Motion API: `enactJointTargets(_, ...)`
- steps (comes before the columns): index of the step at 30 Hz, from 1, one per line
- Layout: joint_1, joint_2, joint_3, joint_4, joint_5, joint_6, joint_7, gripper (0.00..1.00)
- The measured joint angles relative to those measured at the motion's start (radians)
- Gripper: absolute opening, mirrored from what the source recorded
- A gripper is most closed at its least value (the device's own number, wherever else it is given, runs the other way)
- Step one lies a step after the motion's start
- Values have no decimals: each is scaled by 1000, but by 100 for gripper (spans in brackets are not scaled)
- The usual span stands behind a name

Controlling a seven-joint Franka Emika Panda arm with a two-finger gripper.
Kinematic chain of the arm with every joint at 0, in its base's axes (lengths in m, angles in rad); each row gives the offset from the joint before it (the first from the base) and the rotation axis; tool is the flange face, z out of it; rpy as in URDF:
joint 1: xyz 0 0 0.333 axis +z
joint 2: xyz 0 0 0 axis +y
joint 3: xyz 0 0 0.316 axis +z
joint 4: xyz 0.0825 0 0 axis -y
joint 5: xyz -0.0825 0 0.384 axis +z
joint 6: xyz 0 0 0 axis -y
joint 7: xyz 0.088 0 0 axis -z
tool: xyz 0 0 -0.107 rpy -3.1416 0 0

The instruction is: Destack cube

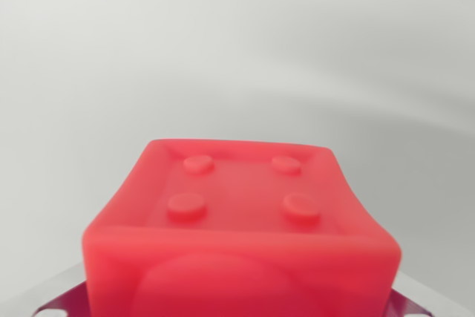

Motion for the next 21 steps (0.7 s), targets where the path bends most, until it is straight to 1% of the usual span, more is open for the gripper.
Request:
enactJointTargets(8,-13,5,-13,4,5,1,-26,0)
enactJointTargets(12,-13,29,-13,5,14,21,-33,0)
enactJointTargets(16,-13,70,-11,5,26,55,-42,0)
enactJointTargets(21,-13,96,-8,5,38,84,-51,0)
